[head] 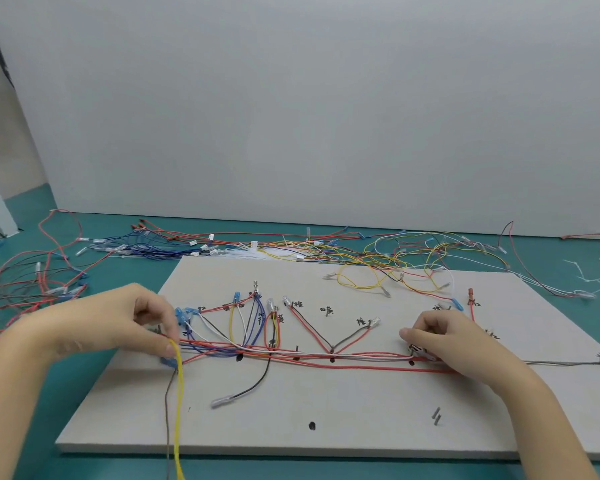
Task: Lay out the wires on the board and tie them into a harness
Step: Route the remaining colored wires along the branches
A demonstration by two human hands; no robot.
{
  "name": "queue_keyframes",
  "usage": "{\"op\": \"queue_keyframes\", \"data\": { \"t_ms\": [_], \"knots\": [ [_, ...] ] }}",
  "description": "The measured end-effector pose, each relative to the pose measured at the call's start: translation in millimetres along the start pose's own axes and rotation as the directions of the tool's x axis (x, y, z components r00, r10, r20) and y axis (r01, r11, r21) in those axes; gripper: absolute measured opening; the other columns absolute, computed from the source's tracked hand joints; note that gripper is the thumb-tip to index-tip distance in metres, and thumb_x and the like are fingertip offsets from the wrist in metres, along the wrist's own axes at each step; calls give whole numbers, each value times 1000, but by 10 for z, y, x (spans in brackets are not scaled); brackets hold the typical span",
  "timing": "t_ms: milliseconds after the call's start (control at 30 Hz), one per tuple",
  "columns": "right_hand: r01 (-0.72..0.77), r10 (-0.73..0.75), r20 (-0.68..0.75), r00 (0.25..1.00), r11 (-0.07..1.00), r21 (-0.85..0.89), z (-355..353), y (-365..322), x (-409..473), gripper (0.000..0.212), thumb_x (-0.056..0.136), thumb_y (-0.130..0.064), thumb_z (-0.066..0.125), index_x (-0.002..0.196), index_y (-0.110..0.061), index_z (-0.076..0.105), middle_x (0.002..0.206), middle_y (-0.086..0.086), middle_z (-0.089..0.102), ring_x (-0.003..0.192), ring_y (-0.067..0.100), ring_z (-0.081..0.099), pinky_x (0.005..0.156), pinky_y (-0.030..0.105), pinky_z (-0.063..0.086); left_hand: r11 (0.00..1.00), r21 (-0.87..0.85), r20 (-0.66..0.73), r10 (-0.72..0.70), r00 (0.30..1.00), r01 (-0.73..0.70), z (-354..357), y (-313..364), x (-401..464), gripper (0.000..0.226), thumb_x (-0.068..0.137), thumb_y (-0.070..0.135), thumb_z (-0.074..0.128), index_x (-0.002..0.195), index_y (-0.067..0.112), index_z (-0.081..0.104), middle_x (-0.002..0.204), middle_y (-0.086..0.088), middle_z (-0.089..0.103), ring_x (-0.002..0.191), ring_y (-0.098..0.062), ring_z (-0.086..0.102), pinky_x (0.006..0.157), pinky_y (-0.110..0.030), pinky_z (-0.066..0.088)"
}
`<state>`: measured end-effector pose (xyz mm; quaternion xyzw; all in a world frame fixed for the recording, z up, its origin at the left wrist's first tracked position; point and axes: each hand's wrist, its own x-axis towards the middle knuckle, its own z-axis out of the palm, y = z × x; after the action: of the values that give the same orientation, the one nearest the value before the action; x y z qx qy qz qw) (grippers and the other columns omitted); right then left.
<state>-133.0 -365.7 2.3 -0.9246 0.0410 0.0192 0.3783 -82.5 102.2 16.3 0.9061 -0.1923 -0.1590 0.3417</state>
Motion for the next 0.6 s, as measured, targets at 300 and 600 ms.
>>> {"op": "queue_keyframes", "data": {
  "t_ms": [300,600],
  "knots": [
    [185,-96,-279,956,932,312,63,-246,-39,25,87,-32,67,72,-12,66,62,-5,62,62,9,56,59,24,42,879,-390,-42,279,959,-273,383,1263,87,21,60,29,80,71,14,70,56,-2,48,47,-13,42,44,-18,38],
    [-34,-352,338,873,646,762,364,-763,-189,53,91,-49,46,115,-8,69,113,18,69,103,29,66,86,37,56,810,-586,-207,-102,973,-39,566,1427,585,29,78,15,70,56,23,53,48,11,26,40,-9,17,38,-16,12]
  ]
}}
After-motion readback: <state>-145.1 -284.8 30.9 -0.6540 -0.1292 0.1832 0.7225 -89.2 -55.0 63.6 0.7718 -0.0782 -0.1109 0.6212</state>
